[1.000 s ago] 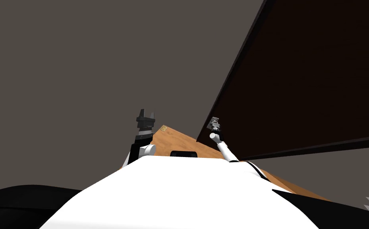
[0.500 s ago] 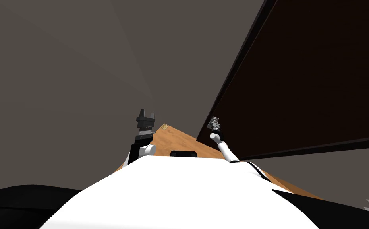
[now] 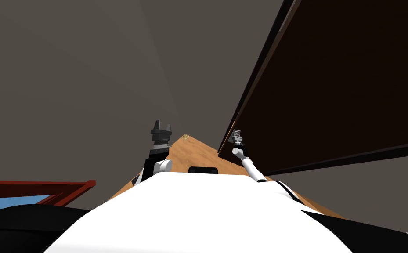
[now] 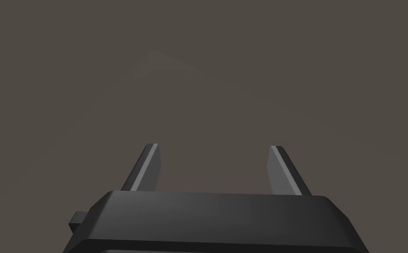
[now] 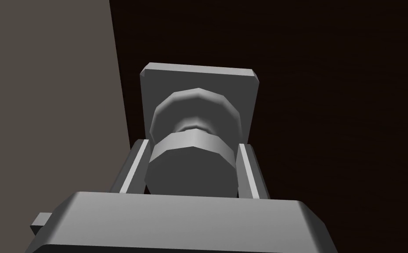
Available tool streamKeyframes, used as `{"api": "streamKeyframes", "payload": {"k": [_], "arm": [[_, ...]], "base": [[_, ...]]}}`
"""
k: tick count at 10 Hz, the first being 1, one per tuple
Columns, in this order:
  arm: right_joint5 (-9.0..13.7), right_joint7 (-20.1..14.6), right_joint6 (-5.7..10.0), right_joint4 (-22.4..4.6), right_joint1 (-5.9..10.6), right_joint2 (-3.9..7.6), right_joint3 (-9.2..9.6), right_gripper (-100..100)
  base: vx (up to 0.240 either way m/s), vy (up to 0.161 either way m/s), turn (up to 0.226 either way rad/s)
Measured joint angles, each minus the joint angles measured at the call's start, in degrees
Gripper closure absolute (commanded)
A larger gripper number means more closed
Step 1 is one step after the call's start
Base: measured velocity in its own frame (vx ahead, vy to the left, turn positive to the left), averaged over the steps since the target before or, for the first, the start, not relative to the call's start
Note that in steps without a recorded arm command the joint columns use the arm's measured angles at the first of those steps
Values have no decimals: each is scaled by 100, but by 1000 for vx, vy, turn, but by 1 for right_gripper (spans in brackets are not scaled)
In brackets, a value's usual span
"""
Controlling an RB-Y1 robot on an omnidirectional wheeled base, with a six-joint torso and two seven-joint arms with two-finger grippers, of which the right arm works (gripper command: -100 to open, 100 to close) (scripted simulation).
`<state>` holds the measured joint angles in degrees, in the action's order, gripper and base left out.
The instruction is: Pull the door open
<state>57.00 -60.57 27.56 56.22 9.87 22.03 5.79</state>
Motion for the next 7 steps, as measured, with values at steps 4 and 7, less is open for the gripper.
{"api": "streamKeyframes", "payload": {"k": [4, 7], "arm": [[9, -163, -58, 128, -96, 101, 187, 100], [19, -256, -58, 278, -166, 219, 323, 100]], "base": [[-192, -39, 113], [-236, -57, 126]]}}
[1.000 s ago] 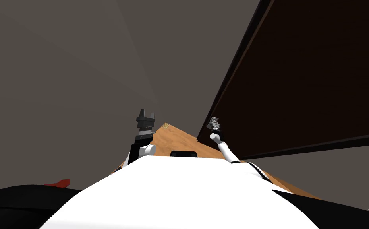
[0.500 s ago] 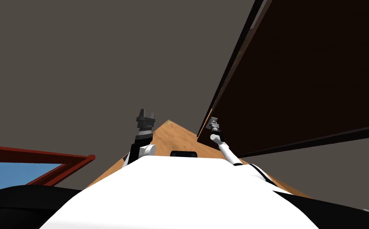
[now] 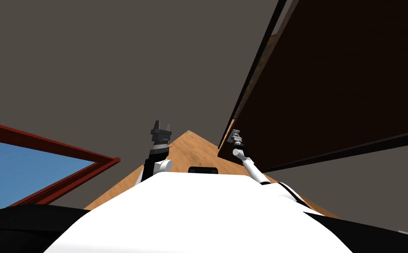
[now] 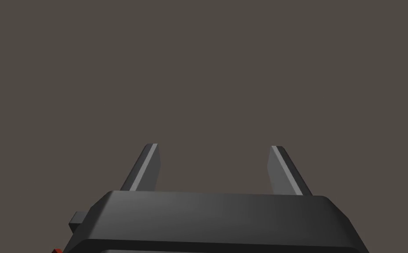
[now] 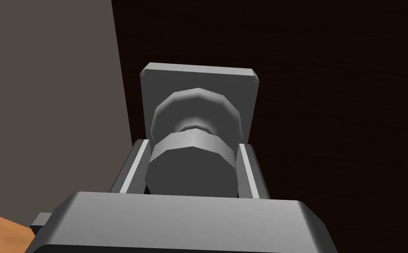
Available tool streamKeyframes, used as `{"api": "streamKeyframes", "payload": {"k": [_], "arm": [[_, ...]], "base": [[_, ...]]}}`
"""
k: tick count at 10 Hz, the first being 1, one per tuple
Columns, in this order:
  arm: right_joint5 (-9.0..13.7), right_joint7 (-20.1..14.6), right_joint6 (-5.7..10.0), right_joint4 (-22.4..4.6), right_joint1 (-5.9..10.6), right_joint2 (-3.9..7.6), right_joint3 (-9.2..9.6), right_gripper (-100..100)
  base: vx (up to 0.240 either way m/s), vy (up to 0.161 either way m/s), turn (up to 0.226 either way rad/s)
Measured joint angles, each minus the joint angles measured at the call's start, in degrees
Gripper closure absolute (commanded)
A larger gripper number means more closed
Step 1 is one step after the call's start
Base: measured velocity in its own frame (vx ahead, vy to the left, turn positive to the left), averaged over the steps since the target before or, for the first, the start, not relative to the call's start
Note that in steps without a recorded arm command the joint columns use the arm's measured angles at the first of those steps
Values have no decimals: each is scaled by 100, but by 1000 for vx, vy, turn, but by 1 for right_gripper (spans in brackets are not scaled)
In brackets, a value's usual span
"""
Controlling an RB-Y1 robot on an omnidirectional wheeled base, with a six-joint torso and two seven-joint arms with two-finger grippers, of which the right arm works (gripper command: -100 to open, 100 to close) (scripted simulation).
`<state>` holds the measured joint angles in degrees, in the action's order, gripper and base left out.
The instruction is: Pull the door open
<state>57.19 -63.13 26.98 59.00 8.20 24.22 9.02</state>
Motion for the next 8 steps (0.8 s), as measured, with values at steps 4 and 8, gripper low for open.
{"api": "streamKeyframes", "payload": {"k": [4, 8], "arm": [[-11, -207, 15, 158, -99, 163, 304, 100], [-17, -345, 24, 257, -171, 285, 496, 100]], "base": [[-246, -74, 128], [-179, -43, 78]]}}
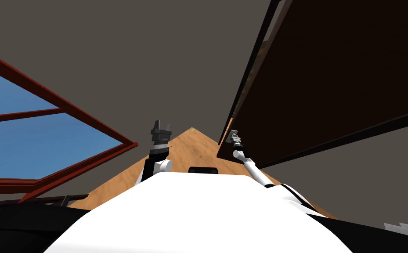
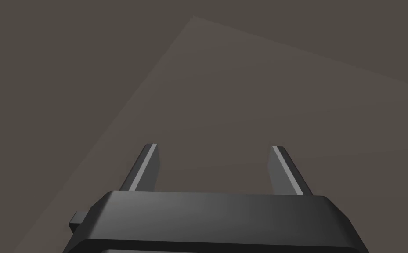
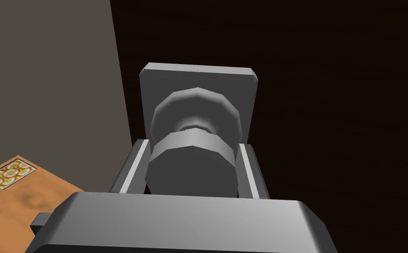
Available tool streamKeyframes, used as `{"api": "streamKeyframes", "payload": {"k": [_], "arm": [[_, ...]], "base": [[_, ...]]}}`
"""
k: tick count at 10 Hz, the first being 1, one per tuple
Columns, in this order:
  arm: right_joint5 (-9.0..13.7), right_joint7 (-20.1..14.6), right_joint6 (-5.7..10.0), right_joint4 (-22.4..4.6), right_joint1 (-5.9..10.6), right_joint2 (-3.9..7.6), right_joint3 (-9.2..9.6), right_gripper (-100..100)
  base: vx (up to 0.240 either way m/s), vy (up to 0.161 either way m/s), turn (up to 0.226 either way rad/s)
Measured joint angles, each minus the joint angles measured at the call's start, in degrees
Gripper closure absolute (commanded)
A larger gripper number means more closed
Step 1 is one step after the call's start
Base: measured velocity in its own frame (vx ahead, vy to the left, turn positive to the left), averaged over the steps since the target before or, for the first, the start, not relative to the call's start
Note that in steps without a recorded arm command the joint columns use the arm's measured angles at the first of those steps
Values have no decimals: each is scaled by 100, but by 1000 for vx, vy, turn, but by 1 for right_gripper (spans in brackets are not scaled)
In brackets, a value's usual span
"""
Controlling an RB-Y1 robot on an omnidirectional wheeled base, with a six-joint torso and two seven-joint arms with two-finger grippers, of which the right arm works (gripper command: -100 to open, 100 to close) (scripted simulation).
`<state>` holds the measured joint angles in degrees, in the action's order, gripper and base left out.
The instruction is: Pull the door open
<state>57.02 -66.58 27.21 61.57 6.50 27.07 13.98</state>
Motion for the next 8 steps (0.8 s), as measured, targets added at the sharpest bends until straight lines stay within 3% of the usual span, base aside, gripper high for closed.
{"api": "streamKeyframes", "payload": {"k": [6, 8], "arm": [[-18, -332, 93, 282, -147, 339, 447, 100], [-27, -401, 100, 332, -199, 391, 551, 100]], "base": [[-245, -79, 121], [-120, -36, 66]]}}
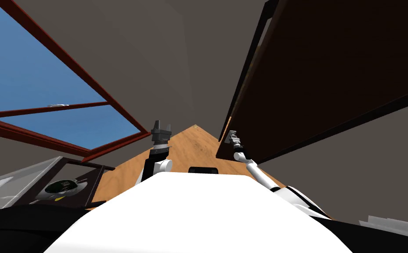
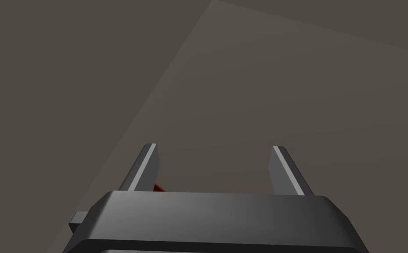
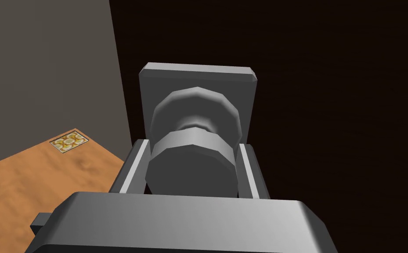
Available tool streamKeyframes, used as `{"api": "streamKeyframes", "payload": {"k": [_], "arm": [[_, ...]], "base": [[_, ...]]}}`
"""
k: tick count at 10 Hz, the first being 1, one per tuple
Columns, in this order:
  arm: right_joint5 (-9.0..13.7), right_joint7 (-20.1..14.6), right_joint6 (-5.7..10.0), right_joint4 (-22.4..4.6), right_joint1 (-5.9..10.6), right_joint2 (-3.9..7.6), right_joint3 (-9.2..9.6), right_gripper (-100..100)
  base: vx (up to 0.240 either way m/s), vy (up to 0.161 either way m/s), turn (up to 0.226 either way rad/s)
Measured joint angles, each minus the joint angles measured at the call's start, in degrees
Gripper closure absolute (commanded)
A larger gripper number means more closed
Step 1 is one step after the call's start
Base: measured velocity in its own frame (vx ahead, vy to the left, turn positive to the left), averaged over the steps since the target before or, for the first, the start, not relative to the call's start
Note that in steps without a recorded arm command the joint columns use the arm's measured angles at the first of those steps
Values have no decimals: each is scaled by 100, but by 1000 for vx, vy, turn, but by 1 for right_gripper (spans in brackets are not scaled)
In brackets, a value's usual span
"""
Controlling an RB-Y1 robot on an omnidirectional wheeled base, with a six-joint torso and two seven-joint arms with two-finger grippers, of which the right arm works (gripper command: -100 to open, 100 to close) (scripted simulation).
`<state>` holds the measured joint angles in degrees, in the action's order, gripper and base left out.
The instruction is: Pull the door open
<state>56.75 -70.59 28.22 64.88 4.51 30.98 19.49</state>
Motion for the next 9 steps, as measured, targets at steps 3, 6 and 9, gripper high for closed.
{"api": "streamKeyframes", "payload": {"k": [3, 6, 9], "arm": [[-2, -127, 75, 76, -29, 145, 142, 100], [-6, -298, 172, 197, -111, 352, 353, 100], [-10, -457, 251, 321, -190, 522, 568, 100]], "base": [[-196, -74, 119], [-211, -84, 127], [-197, -93, 110]]}}
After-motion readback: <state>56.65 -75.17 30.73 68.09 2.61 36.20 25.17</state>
